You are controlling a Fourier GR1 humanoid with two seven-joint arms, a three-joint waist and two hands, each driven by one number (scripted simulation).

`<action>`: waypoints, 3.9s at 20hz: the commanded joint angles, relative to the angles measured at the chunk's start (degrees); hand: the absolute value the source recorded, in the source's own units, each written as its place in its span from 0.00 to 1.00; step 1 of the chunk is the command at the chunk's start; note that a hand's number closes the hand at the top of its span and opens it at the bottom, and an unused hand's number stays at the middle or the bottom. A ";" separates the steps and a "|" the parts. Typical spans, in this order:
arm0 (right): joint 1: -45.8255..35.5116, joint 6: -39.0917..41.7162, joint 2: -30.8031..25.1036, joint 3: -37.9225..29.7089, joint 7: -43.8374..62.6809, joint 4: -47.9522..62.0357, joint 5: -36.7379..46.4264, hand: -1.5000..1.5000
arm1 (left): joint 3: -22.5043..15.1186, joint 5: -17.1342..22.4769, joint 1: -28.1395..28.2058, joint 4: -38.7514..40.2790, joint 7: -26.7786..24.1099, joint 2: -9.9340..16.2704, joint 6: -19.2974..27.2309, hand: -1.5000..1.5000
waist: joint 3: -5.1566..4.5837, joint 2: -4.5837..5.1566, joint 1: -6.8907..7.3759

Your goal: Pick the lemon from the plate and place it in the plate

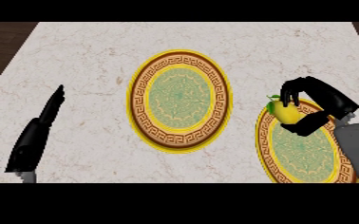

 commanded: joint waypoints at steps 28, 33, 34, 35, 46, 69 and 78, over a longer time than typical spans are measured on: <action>-40.86 -7.02 5.89 -3.99 -31.18 27.09 5.40 1.00 | 2.45 -1.09 1.62 2.83 -0.71 -0.92 0.89 0.50 | 0.14 -1.49 -5.07; -39.69 -3.55 12.30 -2.50 -21.56 17.12 3.25 1.00 | 3.31 -0.66 1.98 -1.46 2.33 -0.42 0.47 0.50 | 0.15 -1.86 -5.68; -36.28 -3.77 13.74 -1.46 -19.56 12.86 3.31 1.00 | 3.10 -1.53 0.50 4.84 -1.37 -2.35 1.98 0.50 | 0.11 -1.83 -6.35; -41.07 -0.74 12.64 -2.68 -17.16 14.94 2.61 1.00 | 3.88 -0.96 -0.07 5.14 -1.63 -1.36 0.94 0.50 | 0.12 -1.67 -5.84; -38.69 -5.75 28.44 8.56 -4.60 15.88 11.46 1.00 | 3.40 -2.39 -0.35 1.71 2.11 -1.75 1.08 0.50 | 0.15 -1.34 -4.87; -36.22 -25.29 29.82 21.85 2.34 23.55 -20.47 0.00 | 4.57 -2.82 0.09 4.39 -2.24 -2.52 -0.55 0.50 | 0.15 -1.17 -4.24; -39.06 -19.82 23.97 3.94 -1.58 33.11 -29.84 0.00 | 3.40 -3.79 1.16 1.19 -0.59 -3.98 0.23 0.50 | 0.21 -0.97 -4.33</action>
